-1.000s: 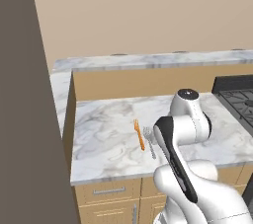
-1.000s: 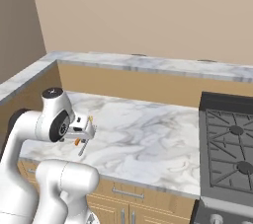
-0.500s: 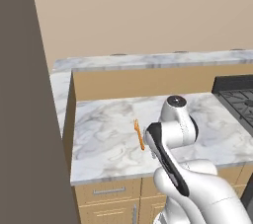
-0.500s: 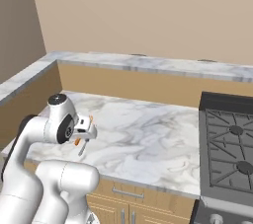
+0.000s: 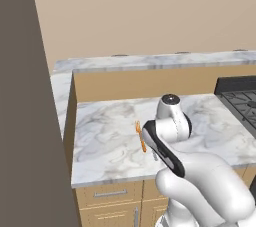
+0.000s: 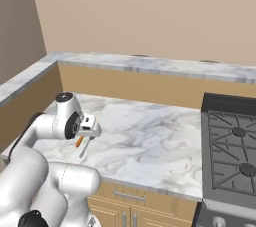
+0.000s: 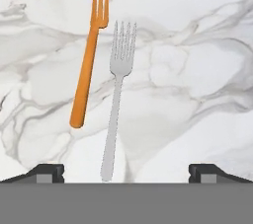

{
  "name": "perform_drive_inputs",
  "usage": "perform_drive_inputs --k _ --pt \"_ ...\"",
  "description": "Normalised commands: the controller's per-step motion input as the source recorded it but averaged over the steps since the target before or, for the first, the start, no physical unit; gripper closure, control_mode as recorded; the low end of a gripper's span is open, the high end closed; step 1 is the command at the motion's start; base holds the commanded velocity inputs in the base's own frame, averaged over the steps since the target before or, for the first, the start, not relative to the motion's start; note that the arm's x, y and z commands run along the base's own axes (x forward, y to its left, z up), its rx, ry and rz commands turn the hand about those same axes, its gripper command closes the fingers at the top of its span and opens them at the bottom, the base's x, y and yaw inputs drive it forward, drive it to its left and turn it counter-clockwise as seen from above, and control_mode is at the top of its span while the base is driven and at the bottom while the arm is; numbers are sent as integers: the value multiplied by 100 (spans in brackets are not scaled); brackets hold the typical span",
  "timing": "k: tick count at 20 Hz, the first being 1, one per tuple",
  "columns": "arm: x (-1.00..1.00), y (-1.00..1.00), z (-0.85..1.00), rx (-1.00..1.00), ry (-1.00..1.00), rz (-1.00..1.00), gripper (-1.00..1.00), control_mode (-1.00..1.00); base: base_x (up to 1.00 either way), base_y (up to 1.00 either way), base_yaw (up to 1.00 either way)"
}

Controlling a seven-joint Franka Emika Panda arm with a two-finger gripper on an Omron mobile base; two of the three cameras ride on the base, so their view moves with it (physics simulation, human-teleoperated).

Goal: Organize the utensils by type. Pick up the wooden spoons from the counter and place them in the open cabinet. Then pick up the metallic utensils from the counter and place them in the open drawer.

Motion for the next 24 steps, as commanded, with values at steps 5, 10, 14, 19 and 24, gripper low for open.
perform_drive_inputs --k 5,10,14,19,24 --pt "13 0 -45 0 1 -6 -100 -100 0 0 0" --pt "21 0 -45 0 0 -5 -100 -100 0 0 0" --pt "23 -2 -53 0 0 -4 -100 -100 0 0 0" --pt "10 -6 -58 0 0 -3 -100 -100 0 0 0" --pt "5 0 -45 0 0 -3 -100 -100 0 0 0"
